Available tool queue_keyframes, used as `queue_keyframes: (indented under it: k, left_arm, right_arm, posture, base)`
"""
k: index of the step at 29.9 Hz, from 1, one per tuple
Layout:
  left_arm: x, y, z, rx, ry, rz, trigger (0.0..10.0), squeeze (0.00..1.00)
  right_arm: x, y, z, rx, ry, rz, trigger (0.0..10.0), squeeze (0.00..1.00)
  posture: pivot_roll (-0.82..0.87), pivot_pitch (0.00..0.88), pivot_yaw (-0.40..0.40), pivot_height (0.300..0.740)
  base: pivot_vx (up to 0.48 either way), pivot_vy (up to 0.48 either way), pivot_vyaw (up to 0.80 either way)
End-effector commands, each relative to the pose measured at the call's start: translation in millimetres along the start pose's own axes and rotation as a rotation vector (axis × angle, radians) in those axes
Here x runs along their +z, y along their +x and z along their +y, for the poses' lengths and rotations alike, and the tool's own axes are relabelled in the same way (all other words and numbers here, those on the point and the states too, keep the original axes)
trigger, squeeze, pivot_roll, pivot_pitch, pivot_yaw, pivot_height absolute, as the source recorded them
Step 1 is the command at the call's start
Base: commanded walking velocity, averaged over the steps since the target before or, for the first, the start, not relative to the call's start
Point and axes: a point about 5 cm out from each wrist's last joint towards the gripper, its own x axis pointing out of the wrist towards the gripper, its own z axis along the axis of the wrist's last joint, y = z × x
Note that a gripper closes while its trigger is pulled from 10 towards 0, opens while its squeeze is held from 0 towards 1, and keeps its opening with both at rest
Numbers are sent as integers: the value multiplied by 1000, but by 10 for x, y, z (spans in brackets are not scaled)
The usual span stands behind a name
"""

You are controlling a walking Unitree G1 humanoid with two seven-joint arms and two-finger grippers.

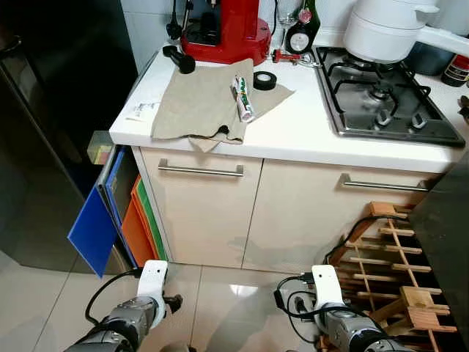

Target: Restocking fridge

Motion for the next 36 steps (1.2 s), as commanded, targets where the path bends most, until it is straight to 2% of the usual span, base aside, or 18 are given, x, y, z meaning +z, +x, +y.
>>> queue_keyframes:
  k: [1,2,3,4,5,8,10,13,14,16,18,20,22,26,36]
  left_arm:
    - [11,1,-8,-3,5,5,10000,659]
    - [8,1,-10,-7,-2,6,10000,659]
    - [9,1,-8,-5,-1,5,10000,0]
    - [9,1,-6,-4,1,5,10000,0]
    - [8,0,-3,-2,0,5,10000,0]
    - [1,0,0,-3,-11,12,10000,0]
    - [-16,-1,5,2,-29,28,10000,0]
    - [-27,0,-1,-2,-75,23,10000,0]
    - [-39,1,-10,-6,-119,24,10000,0]
    - [-52,3,-20,-9,-167,26,10000,0]
    - [-70,4,-35,-15,-222,34,10000,0]
    - [-74,1,-18,1,-175,55,10000,0]
    - [-68,0,-11,-1,-138,60,10000,1000]
    - [-52,-2,-24,-42,-97,58,10000,1000]
    - [-46,-2,-48,-82,-98,46,10000,1000]
  right_arm:
    - [-9,-1,-28,-2,-20,8,10000,1000]
    - [-19,-2,-26,4,-30,16,10000,1000]
    - [-25,-2,-25,8,-34,19,10000,1000]
    - [-28,-2,-25,10,-35,20,10000,1000]
    - [-30,-2,-35,0,-23,20,10000,0]
    - [-36,-3,-54,-15,1,23,10000,0]
    - [-63,-5,-72,-25,60,42,10000,0]
    - [-77,-5,-68,-15,225,55,10000,0]
    - [-73,-5,-74,-20,305,58,10000,0]
    - [-69,-5,-82,-26,381,61,10000,0]
    - [-55,-6,-99,-32,351,56,10000,0]
    - [-48,-6,-105,-34,319,54,10000,0]
    - [-46,-6,-108,-38,285,54,10000,0]
    - [-61,-9,-152,-68,247,64,10000,0]
    - [-76,-10,-138,-47,262,77,10000,0]
  posture:
    - [-20,0,-38,740]
    - [-20,0,-38,740]
    - [-21,0,-38,740]
    - [-21,0,-38,740]
    - [-22,0,-38,740]
    - [-24,0,-37,740]
    - [-24,0,-35,740]
    - [-26,0,-33,740]
    - [-25,0,-33,740]
    - [-25,0,-33,740]
    - [-28,0,-30,740]
    - [-28,0,-31,740]
    - [-30,0,-31,740]
    - [-31,0,-28,740]
    - [-34,0,-28,740]
  base:
    - [0,0,0]
    - [0,0,0]
    - [0,0,0]
    - [0,0,0]
    - [0,0,0]
    - [0,0,0]
    - [0,0,0]
    - [0,0,0]
    - [0,0,0]
    - [0,0,0]
    - [0,0,0]
    - [0,0,0]
    - [0,0,0]
    - [0,0,0]
    - [0,0,0]
